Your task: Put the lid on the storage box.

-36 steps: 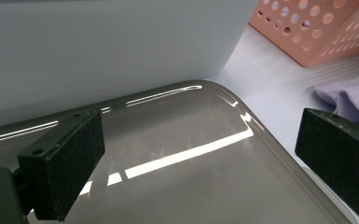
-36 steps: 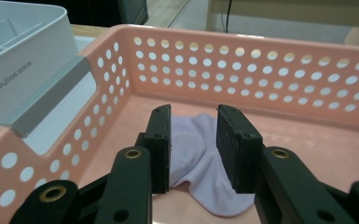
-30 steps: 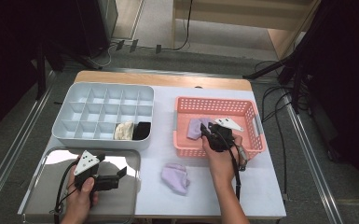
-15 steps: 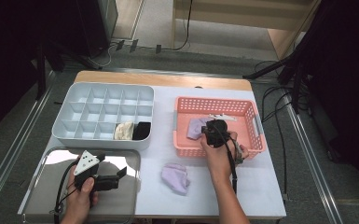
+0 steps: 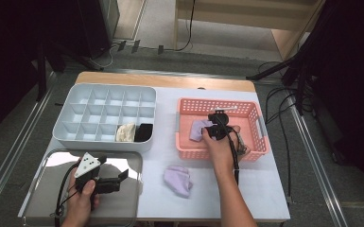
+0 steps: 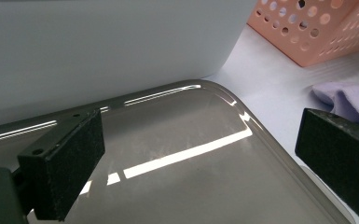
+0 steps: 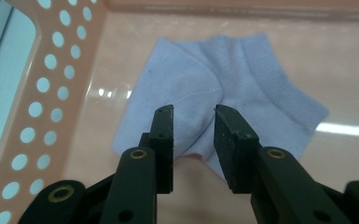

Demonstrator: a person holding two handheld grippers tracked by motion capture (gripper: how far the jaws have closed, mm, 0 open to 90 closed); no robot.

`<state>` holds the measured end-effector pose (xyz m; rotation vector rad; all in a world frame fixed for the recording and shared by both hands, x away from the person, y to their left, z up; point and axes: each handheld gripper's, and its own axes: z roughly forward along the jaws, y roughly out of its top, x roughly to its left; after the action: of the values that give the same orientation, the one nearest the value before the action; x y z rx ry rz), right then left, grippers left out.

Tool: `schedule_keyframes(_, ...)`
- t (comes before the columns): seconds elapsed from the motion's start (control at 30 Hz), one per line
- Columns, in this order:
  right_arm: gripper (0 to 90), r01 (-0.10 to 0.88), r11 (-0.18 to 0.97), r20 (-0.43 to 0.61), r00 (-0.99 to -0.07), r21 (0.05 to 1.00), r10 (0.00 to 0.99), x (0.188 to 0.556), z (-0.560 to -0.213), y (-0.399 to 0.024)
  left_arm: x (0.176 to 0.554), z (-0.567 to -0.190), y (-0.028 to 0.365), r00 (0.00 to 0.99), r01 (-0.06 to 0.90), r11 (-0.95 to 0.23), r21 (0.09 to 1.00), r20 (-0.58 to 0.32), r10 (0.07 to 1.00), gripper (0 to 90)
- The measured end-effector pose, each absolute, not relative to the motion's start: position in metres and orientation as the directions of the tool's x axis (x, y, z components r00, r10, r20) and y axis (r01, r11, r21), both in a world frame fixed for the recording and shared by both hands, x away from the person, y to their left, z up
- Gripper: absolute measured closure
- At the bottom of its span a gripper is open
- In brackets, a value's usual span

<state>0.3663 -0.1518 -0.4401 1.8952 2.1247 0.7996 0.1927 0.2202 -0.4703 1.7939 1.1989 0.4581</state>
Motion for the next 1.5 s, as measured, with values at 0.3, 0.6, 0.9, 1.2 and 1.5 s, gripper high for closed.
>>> schedule_keyframes(0.3,64.7,0.927,0.051,0.170,-0.122,0.372,0.978,0.385,-0.445,-0.148,0.192,-0.470,0.220,0.461,0.538,-0.121,0.834,-0.171,0.871,1.9)
schedule_keyframes(0.6,85.7,0.964,0.028,0.153,-0.070,0.264,0.986,0.392,-0.448,-0.152,0.193,-0.471,0.219,0.465,0.538,-0.130,0.833,-0.165,0.870,1.9)
schedule_keyframes(0.9,88.2,0.904,0.066,0.169,-0.150,0.422,0.974,0.370,-0.442,-0.158,0.193,-0.471,0.219,0.463,0.538,-0.128,0.833,-0.166,0.871,1.9)
schedule_keyframes(1.2,88.2,0.735,0.060,0.128,-0.198,0.676,0.972,0.339,-0.437,-0.163,0.193,-0.470,0.220,0.459,0.540,-0.120,0.833,-0.171,0.872,1.9)
schedule_keyframes(1.5,88.2,0.604,0.079,0.078,-0.230,0.793,0.970,0.317,-0.441,-0.156,0.193,-0.470,0.220,0.460,0.537,-0.128,0.834,-0.162,0.873,1.9)
